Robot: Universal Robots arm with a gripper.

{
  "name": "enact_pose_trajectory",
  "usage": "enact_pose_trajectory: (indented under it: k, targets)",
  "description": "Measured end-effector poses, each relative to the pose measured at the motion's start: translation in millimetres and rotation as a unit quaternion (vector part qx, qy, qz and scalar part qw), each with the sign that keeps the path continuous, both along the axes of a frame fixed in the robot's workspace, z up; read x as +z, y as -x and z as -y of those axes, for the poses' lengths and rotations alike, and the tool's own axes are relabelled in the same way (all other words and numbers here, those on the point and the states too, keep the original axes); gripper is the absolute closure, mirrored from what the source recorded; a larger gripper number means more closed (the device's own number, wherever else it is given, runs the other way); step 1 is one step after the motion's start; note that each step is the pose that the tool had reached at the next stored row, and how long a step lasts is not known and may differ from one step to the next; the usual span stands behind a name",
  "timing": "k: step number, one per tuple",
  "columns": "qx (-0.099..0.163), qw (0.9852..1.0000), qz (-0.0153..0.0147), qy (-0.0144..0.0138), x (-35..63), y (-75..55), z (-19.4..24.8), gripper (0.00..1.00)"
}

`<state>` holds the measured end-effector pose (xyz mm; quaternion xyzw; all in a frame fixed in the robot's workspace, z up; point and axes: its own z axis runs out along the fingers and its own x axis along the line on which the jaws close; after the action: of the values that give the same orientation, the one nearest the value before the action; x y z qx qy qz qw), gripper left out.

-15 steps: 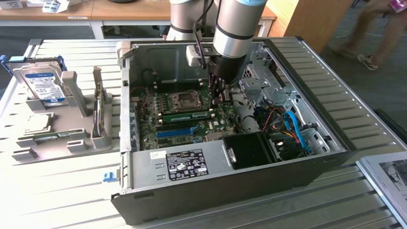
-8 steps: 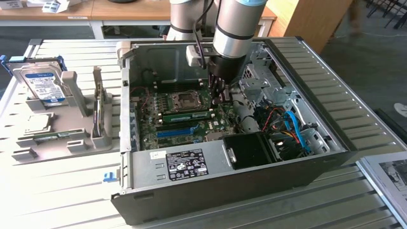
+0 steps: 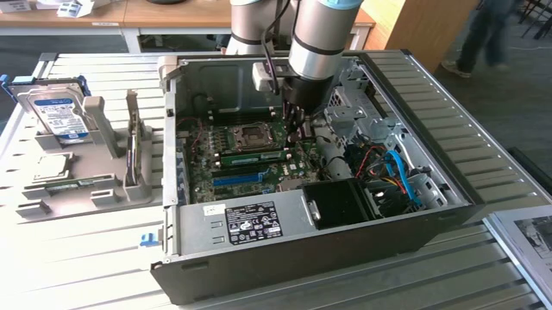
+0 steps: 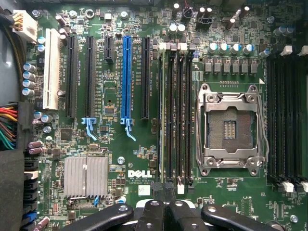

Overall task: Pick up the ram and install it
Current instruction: 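Press down the ram until it locks into place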

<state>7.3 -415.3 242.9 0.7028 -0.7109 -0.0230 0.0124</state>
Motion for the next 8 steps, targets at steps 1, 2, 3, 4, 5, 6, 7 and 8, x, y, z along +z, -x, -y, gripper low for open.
enact_pose_trajectory:
  k: [1,2,3,4,5,6,7,8]
  targets:
    - [0.000,1.0000,0.0000,-0.0001,-0.4,0.0,0.0,0.90]
    - [0.000,1.0000,0.0000,-0.0002,-0.8,0.0,0.0,0.90]
    - [0.000,1.0000,0.0000,0.0000,-1.2,0.0,0.0,0.90]
    - [0.000,1.0000,0.0000,0.0000,-1.7,0.0,0.0,0.90]
    - [0.000,1.0000,0.0000,0.0000,-2.2,0.0,0.0,0.90]
    - [0.000,1.0000,0.0000,0.0000,-2.8,0.0,0.0,0.90]
    - [0.000,1.0000,0.0000,0.0000,-3.4,0.0,0.0,0.90]
    - [0.000,1.0000,0.0000,0.0000,-4.0,0.0,0.0,0.90]
